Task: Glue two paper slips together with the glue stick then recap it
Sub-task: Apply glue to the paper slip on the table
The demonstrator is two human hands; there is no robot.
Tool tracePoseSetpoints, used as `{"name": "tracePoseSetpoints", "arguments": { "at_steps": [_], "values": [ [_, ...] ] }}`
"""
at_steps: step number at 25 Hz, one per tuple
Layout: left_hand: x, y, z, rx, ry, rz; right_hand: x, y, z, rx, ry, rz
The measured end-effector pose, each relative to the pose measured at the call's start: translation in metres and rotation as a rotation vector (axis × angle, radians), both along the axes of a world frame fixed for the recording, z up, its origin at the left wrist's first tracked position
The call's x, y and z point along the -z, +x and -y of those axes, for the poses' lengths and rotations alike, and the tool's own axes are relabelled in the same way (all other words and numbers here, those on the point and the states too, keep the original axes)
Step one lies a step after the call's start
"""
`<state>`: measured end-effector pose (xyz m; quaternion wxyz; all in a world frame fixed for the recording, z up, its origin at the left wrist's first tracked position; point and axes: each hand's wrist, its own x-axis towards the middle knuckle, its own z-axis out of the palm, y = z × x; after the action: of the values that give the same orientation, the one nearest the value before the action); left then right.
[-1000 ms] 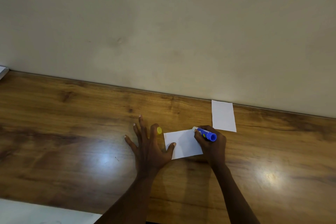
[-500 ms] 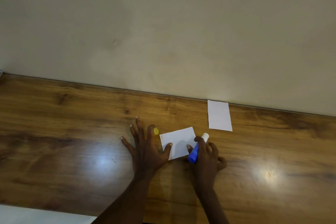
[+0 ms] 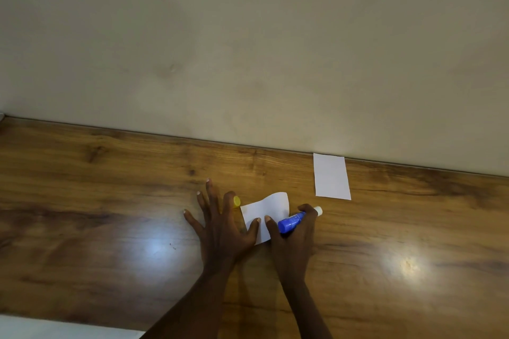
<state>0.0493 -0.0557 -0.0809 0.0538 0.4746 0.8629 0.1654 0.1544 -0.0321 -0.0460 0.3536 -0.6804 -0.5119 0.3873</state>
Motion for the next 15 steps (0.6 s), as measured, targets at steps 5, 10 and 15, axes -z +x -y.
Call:
{"name": "tracePoseSetpoints", "arguments": {
  "at_steps": [5, 10, 15],
  "values": [
    [0.000, 0.000, 0.000, 0.006, -0.007, 0.010, -0.002, 0.004, 0.006, 0.158, 0.054, -0.463],
    [0.002, 0.000, -0.001, 0.010, -0.047, 0.047, 0.010, -0.001, 0.018, 0.157, -0.054, -0.340],
    [0.001, 0.000, -0.001, -0.001, -0.025, 0.038, 0.009, -0.007, 0.015, 0.147, 0.084, -0.112]
  ]
}}
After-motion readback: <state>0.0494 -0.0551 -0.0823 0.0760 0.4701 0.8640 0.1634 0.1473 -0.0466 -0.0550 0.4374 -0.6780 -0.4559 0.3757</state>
